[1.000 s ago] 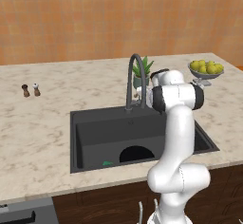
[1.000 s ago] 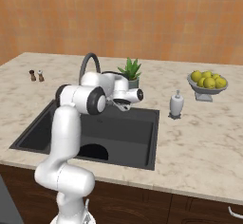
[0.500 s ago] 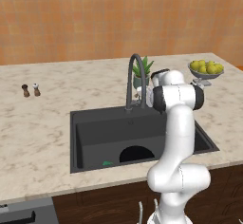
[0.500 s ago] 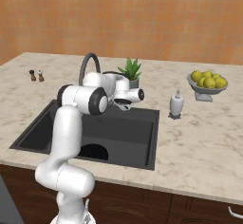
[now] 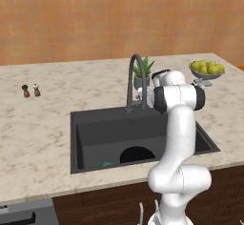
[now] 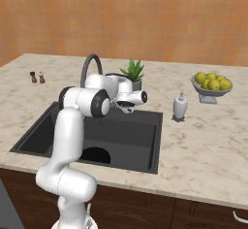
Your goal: Pick the pan and sponge and place them into the sink. Then turn on the water.
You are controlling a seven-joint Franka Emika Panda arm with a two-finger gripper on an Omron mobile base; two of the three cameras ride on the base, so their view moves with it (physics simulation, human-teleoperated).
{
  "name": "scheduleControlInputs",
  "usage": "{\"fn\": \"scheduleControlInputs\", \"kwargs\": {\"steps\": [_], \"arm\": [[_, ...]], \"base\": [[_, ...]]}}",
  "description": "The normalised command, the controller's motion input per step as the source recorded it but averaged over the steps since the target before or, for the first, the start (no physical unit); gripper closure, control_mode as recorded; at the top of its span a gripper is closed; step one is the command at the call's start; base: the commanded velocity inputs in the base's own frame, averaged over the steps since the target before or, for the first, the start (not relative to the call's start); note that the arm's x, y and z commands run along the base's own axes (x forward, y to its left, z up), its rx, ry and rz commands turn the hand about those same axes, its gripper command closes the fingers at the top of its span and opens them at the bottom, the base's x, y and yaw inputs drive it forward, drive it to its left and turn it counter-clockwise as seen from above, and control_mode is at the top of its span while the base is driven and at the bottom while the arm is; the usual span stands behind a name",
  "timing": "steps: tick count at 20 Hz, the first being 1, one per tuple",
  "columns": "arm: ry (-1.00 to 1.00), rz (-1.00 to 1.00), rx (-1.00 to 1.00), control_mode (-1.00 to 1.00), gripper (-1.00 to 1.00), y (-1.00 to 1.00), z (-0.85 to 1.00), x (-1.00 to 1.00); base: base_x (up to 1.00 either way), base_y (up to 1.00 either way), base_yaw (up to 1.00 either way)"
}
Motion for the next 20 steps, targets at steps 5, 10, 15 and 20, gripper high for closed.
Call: {"fn": "scheduleControlInputs", "kwargs": {"steps": [5,10,15,20], "arm": [[0.00,-0.18,0.08,-1.00,1.00,0.02,0.00,0.00],[0.00,-0.22,0.19,-1.00,1.00,0.00,-0.04,0.03],[0.04,-0.09,0.24,-1.00,1.00,0.00,-0.07,0.21],[0.06,-0.02,0.18,-1.00,1.00,0.00,-0.09,0.15]], "base": [[0.00,0.00,0.00],[0.00,0.00,0.00],[0.00,0.00,0.00],[0.00,0.00,0.00]]}}
